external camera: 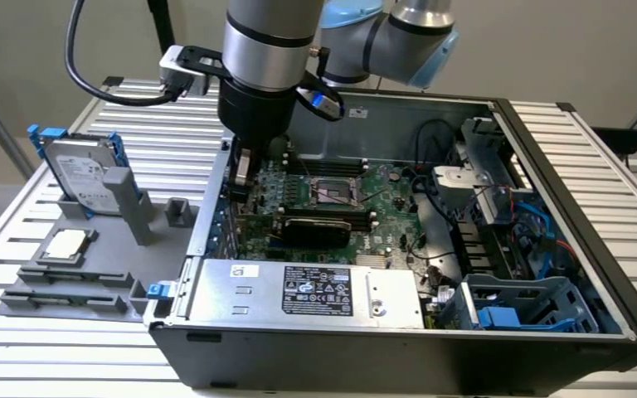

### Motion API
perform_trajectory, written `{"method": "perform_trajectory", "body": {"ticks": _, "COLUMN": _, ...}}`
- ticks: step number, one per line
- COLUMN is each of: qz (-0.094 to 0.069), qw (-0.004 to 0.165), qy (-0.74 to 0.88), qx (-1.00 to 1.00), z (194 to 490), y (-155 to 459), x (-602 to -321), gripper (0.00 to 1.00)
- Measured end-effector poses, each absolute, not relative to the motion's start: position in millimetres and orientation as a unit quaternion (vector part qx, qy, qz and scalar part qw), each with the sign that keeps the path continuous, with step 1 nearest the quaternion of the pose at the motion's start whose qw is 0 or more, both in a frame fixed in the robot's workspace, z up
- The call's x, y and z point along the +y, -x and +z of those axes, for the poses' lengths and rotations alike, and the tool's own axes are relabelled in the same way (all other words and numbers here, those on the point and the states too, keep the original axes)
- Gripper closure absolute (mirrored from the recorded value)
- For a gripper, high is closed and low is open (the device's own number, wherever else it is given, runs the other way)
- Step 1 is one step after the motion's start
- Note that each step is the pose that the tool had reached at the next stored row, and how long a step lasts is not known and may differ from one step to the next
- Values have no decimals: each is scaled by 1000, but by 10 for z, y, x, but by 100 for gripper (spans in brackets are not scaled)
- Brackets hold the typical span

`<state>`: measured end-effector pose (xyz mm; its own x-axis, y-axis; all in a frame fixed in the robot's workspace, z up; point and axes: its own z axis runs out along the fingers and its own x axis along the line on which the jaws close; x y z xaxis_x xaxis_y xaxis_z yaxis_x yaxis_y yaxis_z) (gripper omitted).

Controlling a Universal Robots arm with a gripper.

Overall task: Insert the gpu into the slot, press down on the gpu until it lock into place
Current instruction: 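Press down on the gpu until it lock into place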

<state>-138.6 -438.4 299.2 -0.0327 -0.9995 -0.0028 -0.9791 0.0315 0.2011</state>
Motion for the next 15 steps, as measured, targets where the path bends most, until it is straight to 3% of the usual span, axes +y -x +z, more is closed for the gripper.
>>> {"method": "perform_trajectory", "body": {"ticks": 15, "qz": -72, "qw": 66, "qy": -692, "qx": -715, "z": 3076, "y": 1256, "x": -4384, "gripper": 89}}
